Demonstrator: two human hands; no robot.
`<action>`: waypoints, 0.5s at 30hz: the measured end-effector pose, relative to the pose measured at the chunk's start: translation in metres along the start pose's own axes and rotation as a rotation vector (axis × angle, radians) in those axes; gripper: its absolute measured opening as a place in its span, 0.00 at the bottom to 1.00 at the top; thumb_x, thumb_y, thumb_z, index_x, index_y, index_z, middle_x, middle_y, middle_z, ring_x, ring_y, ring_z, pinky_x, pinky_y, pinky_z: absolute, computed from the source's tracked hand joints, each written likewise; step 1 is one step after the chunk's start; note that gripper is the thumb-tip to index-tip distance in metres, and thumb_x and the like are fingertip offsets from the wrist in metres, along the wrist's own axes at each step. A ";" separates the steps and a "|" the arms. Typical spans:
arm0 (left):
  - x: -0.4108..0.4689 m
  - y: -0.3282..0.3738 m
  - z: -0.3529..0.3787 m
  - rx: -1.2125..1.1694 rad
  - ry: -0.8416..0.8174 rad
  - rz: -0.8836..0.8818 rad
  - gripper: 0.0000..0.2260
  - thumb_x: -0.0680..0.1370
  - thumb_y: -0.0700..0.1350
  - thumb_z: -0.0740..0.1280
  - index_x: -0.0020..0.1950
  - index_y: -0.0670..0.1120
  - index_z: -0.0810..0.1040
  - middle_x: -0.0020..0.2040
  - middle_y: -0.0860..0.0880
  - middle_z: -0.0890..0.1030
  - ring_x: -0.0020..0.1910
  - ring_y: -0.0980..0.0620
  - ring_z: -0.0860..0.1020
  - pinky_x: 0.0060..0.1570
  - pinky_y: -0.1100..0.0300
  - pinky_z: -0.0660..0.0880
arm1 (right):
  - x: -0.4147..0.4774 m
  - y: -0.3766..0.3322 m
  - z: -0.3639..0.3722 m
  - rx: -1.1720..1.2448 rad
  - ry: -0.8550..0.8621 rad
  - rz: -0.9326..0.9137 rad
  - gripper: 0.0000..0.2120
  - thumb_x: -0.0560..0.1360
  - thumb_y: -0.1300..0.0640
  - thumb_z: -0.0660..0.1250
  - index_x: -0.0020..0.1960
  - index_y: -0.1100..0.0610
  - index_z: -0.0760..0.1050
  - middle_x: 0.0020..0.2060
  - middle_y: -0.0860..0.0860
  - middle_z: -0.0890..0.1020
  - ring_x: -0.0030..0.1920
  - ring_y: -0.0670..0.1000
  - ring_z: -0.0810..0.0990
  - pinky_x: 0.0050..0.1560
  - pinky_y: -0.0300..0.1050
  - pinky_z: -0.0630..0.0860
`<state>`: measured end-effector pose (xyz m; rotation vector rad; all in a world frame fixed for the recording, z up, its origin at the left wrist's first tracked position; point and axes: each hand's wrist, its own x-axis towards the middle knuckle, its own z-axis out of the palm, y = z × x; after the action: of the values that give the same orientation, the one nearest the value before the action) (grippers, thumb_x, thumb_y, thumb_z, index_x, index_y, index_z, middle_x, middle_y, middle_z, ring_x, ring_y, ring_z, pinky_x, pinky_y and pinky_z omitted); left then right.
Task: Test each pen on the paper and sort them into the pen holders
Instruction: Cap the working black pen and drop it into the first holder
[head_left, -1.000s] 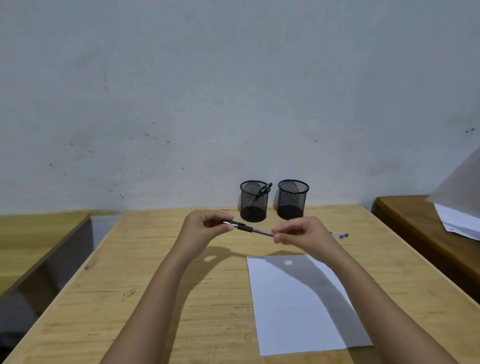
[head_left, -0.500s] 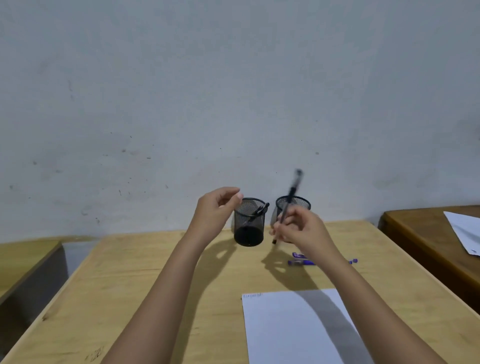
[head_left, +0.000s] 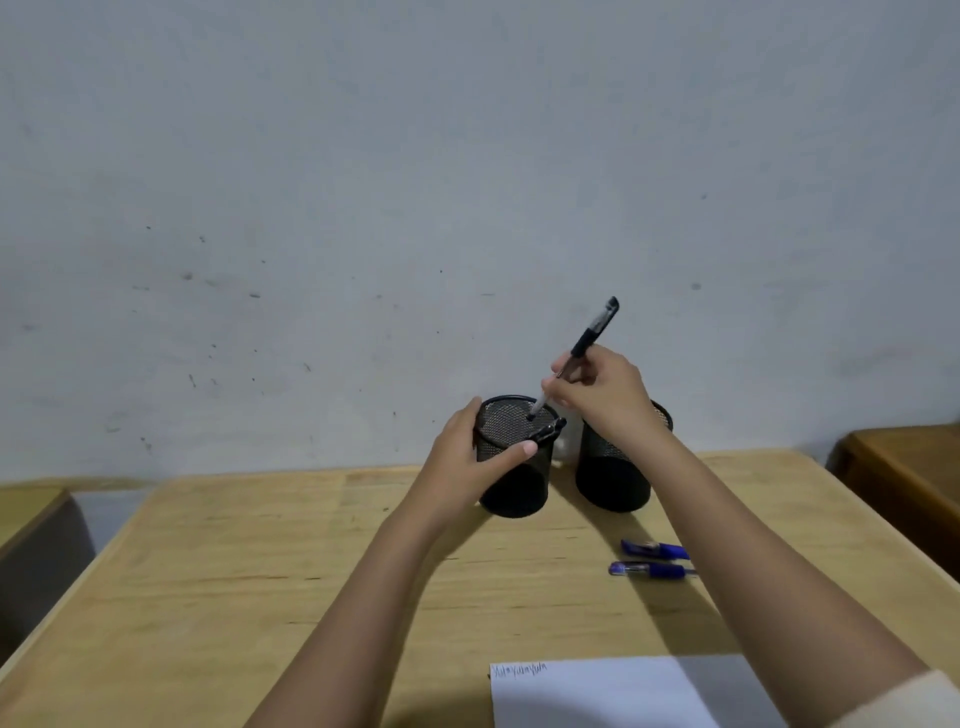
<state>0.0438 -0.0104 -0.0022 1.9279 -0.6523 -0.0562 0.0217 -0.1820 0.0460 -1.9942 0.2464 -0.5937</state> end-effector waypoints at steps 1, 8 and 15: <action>0.000 0.000 0.000 -0.018 0.006 0.009 0.14 0.71 0.51 0.72 0.46 0.64 0.68 0.49 0.65 0.72 0.50 0.72 0.73 0.47 0.75 0.68 | 0.001 0.002 0.003 -0.032 -0.018 0.001 0.03 0.70 0.59 0.70 0.43 0.56 0.77 0.39 0.53 0.81 0.44 0.54 0.81 0.49 0.45 0.77; -0.001 -0.001 0.002 -0.134 0.004 0.029 0.17 0.72 0.44 0.72 0.44 0.62 0.67 0.45 0.68 0.71 0.42 0.82 0.71 0.41 0.82 0.66 | 0.000 0.003 0.008 -0.186 -0.214 0.017 0.09 0.75 0.54 0.65 0.53 0.55 0.80 0.46 0.49 0.81 0.48 0.47 0.77 0.42 0.35 0.69; -0.003 0.003 0.001 -0.077 -0.010 0.006 0.16 0.72 0.50 0.72 0.53 0.62 0.68 0.50 0.67 0.70 0.51 0.72 0.71 0.50 0.75 0.67 | -0.010 -0.009 -0.009 -0.186 -0.247 0.031 0.09 0.74 0.57 0.66 0.52 0.57 0.80 0.47 0.51 0.81 0.51 0.48 0.77 0.50 0.40 0.69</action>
<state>0.0397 -0.0102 -0.0008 1.8530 -0.6533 -0.0856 0.0082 -0.1807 0.0540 -2.2159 0.1857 -0.3085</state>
